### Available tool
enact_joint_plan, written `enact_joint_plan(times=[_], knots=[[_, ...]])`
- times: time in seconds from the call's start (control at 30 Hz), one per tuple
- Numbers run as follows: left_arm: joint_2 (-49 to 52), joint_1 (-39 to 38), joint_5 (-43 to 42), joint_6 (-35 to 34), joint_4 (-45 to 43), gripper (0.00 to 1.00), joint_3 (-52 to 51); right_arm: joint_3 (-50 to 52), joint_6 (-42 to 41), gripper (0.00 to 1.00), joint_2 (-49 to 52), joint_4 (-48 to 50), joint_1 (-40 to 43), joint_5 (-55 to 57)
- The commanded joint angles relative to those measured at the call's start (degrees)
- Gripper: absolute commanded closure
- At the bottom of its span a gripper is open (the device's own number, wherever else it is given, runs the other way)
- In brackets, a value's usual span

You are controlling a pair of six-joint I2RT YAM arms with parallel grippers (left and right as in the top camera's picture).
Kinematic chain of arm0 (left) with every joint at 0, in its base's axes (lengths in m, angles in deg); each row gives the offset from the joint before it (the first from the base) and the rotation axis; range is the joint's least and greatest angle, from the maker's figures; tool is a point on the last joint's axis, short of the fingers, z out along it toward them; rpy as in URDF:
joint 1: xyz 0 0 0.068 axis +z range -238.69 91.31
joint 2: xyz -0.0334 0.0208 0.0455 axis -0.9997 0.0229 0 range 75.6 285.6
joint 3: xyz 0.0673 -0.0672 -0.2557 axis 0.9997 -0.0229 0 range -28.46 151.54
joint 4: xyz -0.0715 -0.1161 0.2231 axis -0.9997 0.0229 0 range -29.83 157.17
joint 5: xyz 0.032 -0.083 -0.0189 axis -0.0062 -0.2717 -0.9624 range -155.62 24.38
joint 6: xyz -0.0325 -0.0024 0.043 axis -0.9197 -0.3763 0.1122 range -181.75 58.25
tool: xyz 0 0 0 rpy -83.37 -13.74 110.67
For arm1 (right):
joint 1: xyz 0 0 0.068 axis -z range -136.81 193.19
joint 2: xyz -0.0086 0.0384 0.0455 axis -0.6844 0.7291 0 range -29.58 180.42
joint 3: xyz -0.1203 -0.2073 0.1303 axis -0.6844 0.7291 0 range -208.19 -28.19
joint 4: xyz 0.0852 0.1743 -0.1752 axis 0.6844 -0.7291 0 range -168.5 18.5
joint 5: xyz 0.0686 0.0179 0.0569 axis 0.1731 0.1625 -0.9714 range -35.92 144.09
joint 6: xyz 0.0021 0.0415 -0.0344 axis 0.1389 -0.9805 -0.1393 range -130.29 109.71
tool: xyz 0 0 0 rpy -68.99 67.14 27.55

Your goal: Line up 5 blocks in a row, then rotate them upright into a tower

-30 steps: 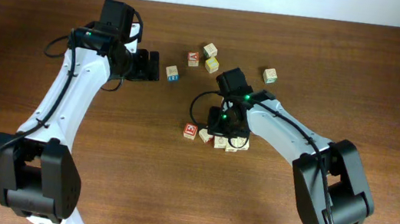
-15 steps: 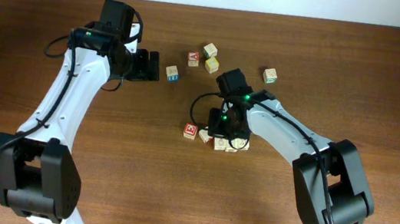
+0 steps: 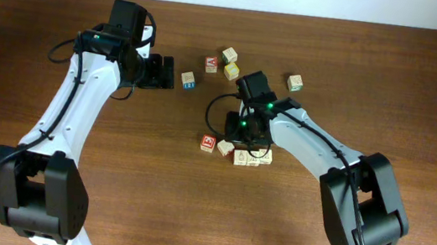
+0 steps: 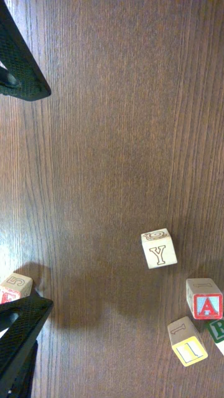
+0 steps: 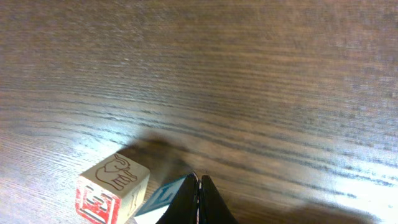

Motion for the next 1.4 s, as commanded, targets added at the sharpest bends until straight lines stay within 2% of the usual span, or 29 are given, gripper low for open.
enact_joint_plan(times=[0.0, 0.4, 0.57, 1.37], knots=[[0.5, -0.1, -0.6, -0.7, 0.1, 0.01, 0.6, -1.3, 2.8, 0.95, 0.6, 0.8, -0.8, 0.3], [0.5, -0.1, -0.6, -0.7, 0.1, 0.01, 0.6, -1.3, 12.0, 0.96, 0.6, 2.7, -1.2, -7.0], [0.5, -0.1, -0.6, -0.7, 0.1, 0.01, 0.6, -1.3, 13.0, 0.96, 0.6, 3.2, -2.4, -7.0], [0.5, -0.1, -0.7, -0.7, 0.1, 0.01, 0.6, -1.0, 7.2, 0.96, 0.6, -2.6, -2.7, -8.5]])
